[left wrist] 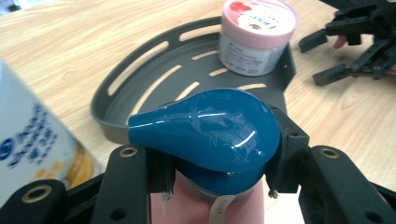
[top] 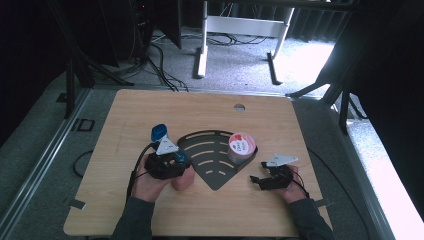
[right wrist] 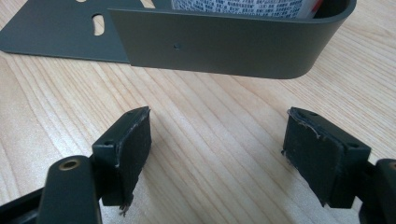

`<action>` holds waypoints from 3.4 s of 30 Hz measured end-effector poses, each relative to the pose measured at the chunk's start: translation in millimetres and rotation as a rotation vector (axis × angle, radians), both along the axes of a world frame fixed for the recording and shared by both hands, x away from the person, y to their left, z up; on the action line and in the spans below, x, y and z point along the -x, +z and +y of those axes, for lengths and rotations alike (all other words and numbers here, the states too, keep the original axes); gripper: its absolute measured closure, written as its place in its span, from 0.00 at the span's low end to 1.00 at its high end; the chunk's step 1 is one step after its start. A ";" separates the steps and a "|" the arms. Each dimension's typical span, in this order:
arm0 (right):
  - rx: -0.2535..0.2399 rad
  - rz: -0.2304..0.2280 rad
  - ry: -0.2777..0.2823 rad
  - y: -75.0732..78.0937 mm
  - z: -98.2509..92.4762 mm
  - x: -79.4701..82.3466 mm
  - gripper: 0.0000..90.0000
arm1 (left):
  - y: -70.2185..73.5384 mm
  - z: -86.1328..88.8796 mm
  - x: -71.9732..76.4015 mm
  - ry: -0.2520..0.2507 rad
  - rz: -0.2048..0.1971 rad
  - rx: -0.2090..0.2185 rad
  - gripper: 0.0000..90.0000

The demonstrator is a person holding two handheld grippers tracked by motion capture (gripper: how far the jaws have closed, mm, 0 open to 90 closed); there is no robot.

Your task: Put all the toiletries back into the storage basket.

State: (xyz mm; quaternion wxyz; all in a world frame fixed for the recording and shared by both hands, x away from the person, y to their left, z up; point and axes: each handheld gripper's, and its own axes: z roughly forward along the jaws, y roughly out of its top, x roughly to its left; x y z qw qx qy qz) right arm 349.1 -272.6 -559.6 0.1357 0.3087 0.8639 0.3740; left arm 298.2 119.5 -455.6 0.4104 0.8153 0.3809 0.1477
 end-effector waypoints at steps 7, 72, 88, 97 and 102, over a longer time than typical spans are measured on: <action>0.001 0.000 0.000 0.0 0.0 0.0 0.26 | 1.3 -11.0 1.2 -0.031 -0.001 -0.012 0.59; 0.002 0.000 0.000 0.1 -0.1 0.0 0.26 | 5.5 -71.9 -28.5 -0.132 -0.025 -0.003 0.59; 0.002 0.000 0.001 0.1 -0.1 0.0 0.26 | 0.5 -74.5 -40.4 -0.110 -0.025 0.007 0.59; 0.003 0.000 0.001 0.2 -0.2 0.3 0.26 | 0.4 -75.9 -48.7 -0.080 -0.037 0.009 0.59; 0.004 0.000 0.001 0.2 -0.2 0.4 0.26 | 1.0 -77.1 -53.4 -0.068 -0.043 0.004 0.59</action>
